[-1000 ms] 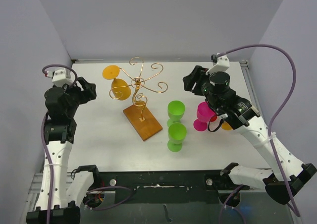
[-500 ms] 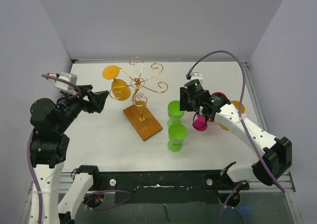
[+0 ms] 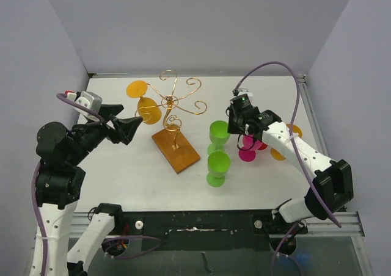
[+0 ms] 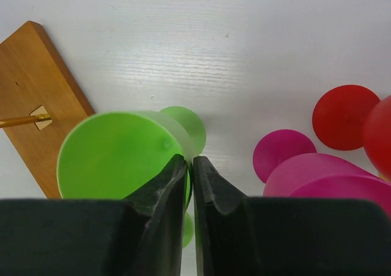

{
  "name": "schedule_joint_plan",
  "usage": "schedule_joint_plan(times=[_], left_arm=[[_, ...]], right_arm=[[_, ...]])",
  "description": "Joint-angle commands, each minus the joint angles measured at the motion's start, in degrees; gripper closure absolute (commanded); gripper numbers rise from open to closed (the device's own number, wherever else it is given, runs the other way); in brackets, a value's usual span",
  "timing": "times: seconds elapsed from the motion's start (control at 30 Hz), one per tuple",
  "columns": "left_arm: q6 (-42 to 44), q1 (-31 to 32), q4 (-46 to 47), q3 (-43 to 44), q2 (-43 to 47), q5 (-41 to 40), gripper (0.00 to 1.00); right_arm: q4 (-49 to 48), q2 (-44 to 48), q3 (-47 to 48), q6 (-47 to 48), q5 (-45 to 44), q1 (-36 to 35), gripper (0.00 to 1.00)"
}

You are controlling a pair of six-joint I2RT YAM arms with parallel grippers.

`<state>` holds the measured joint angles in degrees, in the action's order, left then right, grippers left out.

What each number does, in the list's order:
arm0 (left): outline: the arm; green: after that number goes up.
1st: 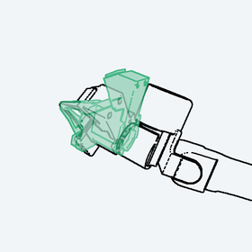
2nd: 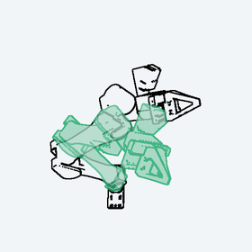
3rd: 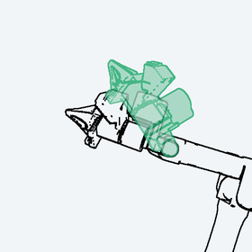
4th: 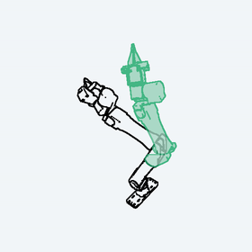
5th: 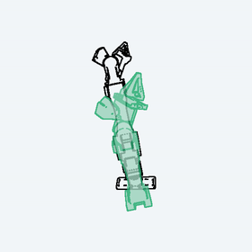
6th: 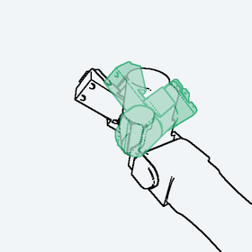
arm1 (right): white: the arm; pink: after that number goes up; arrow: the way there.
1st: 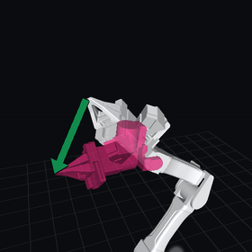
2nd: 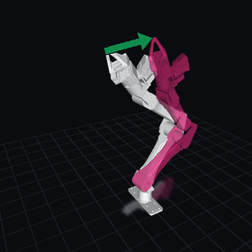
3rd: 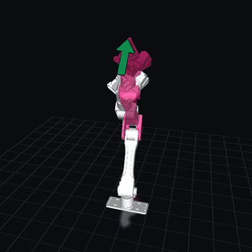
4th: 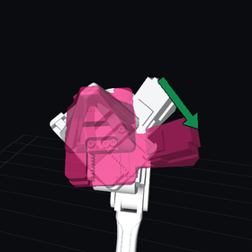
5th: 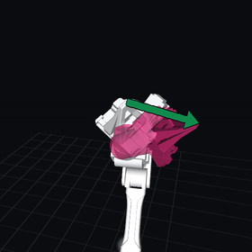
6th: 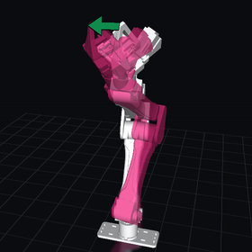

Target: Place the wine glass upside down on the wine glass rack

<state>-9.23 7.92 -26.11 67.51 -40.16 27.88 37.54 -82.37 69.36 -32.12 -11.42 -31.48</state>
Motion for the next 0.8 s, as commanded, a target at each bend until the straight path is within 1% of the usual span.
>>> schedule_joint_plan(times=[0.0, 0.1, 0.2, 0.33, 0.53, 0.63, 0.67, 0.77], left_arm=[[1.0, 0.5, 5.3, 3.3, 0.4, 3.3, 0.27], [-0.4, 0.5, 7.1, 3.6, 0.2, 4.2, 0.26], [-3.2, 0.5, 9.7, 4.6, -0.8, 6.7, 0.26], [-9.6, 0.5, 15.9, 5.4, -2.6, 9.4, 0.26], [-23.8, 0.4, 28.5, 5.0, -7.1, 10.5, 0.27], [-32.0, 0.5, 36.0, 4.4, -9.8, 10.9, 0.27], [-36.2, 0.5, 39.1, 3.9, -10.8, 10.8, 0.27], [-45.3, 0.5, 47.8, 2.7, -13.3, 9.4, 0.27]], right_arm=[[-4.0, 0.9, -0.2, 0.4, 2.5, 1.3, 0.92], [-4.7, 1.3, 0.5, 1.4, 1.5, 1.5, 0.99], [-6.4, 2.7, 2.2, 2.9, -1.6, 1.5, 1.00], [-10.1, 6.0, 4.9, 4.7, -8.0, 1.5, 1.00], [-21.4, 12.5, 6.2, 7.7, -16.6, 1.3, 1.00], [-29.6, 16.3, 4.7, 9.8, -18.4, 0.8, 1.00], [-33.4, 17.4, 4.0, 10.6, -18.6, 0.6, 1.00], [-43.4, 20.7, 1.2, 13.1, -18.6, -1.3, 1.00]])
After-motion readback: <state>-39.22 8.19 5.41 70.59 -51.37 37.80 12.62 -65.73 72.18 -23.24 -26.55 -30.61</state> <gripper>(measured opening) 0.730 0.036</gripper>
